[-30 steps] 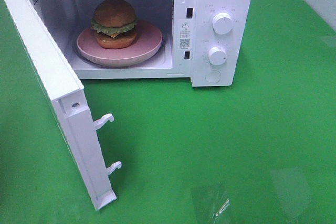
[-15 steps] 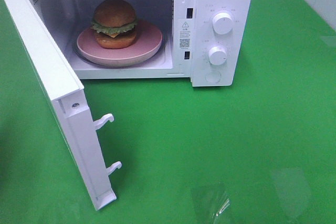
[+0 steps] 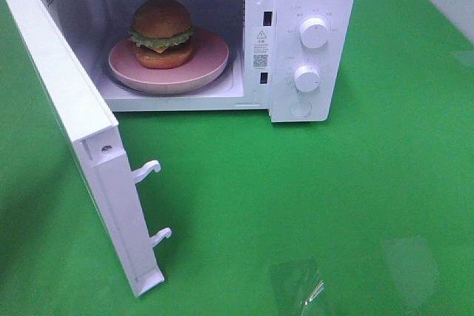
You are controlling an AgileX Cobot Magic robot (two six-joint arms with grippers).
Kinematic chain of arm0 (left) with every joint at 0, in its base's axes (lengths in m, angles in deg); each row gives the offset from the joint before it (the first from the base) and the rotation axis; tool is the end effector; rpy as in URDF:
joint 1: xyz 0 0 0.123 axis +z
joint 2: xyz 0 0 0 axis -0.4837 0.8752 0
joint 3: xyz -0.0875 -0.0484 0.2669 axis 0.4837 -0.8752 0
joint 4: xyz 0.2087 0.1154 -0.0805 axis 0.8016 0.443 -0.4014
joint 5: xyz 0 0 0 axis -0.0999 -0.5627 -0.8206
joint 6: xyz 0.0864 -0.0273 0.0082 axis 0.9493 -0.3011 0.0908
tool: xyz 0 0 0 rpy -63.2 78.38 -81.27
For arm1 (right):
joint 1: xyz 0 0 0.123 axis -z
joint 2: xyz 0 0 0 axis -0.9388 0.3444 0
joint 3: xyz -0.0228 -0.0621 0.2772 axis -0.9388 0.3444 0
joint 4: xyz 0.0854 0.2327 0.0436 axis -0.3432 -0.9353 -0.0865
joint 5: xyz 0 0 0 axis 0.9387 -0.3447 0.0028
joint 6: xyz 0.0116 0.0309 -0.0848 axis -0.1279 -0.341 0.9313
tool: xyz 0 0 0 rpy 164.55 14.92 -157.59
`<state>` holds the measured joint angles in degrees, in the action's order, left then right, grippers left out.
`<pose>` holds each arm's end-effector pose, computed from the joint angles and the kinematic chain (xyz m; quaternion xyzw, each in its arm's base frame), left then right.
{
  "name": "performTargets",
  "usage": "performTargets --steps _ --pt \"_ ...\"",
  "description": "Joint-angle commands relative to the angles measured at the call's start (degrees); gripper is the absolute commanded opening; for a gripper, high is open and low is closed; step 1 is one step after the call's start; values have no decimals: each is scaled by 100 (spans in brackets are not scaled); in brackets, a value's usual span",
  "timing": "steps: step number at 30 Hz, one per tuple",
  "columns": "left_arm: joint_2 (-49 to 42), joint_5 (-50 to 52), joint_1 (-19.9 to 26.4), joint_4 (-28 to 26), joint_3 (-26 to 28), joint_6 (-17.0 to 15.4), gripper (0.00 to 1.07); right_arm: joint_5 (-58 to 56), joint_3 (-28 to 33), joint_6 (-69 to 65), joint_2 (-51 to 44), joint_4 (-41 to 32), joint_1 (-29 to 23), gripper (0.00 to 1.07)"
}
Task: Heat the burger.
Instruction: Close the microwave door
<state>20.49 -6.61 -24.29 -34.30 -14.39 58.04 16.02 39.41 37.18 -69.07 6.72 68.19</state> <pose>0.2331 -0.0138 0.1831 0.1679 0.7714 -0.0517 0.6116 -0.0050 -0.0094 0.2856 0.0489 0.8308 -0.0122 0.5543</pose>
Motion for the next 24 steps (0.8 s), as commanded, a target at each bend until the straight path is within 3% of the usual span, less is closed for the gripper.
performTargets --steps 1,8,24 --pt "350 241 -6 762 332 -367 0 -6 11 34 -138 -11 34 76" --pt "682 223 -69 957 688 -722 0 -6 11 34 -138 -11 34 76" --pt "1289 -275 -1541 596 1547 -670 0 -6 11 34 -138 -11 34 76"
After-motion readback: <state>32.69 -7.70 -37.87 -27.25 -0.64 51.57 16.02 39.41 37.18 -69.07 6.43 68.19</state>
